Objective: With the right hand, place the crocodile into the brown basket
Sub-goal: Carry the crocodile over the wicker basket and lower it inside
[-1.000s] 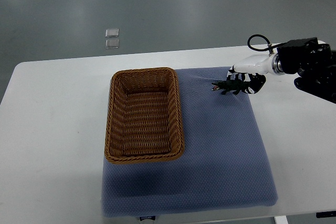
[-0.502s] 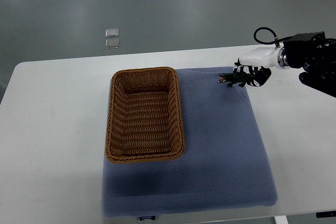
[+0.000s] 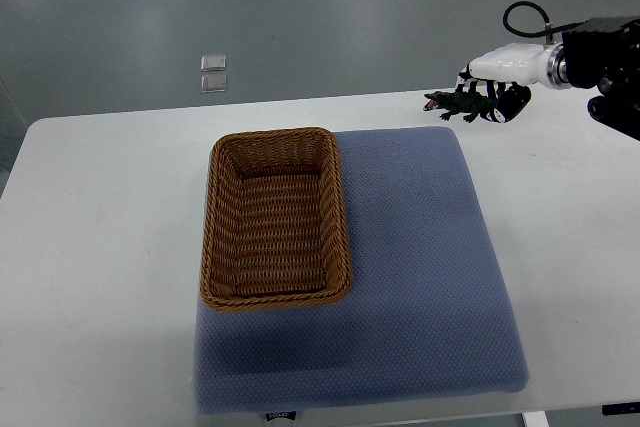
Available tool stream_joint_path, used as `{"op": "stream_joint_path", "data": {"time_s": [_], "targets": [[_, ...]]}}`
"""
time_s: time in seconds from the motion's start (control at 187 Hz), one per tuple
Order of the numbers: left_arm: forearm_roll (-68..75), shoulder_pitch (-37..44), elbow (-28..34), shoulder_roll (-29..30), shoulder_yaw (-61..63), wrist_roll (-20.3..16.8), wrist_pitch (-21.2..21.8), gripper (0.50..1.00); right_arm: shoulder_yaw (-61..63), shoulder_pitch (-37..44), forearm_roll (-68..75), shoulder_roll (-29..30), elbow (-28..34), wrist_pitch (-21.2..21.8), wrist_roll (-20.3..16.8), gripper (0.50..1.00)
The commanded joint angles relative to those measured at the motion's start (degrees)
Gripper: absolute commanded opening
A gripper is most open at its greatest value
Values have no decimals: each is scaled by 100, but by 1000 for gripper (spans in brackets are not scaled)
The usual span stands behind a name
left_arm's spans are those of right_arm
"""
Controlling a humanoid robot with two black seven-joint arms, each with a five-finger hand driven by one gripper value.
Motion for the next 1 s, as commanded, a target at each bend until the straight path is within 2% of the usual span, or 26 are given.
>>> {"op": "stream_joint_path", "data": {"time_s": [0.0,0.203,0.363,0.572,0.994], "targets": [[0,0,4,0,0,0,0,1000,112,230,-3,67,55,0,40,500],[0,0,4,0,9,0,0,1000,200,731,41,595,240,-9,84,500],[0,0,4,0,9,0,0,1000,227,924,93,1034,477,17,286,500],[0,0,4,0,0,0,0,1000,227,881,85,1447,723,35,558,500],[0,0,4,0,0,0,0,1000,227,371,23,2115,820,-26,550,500]]}}
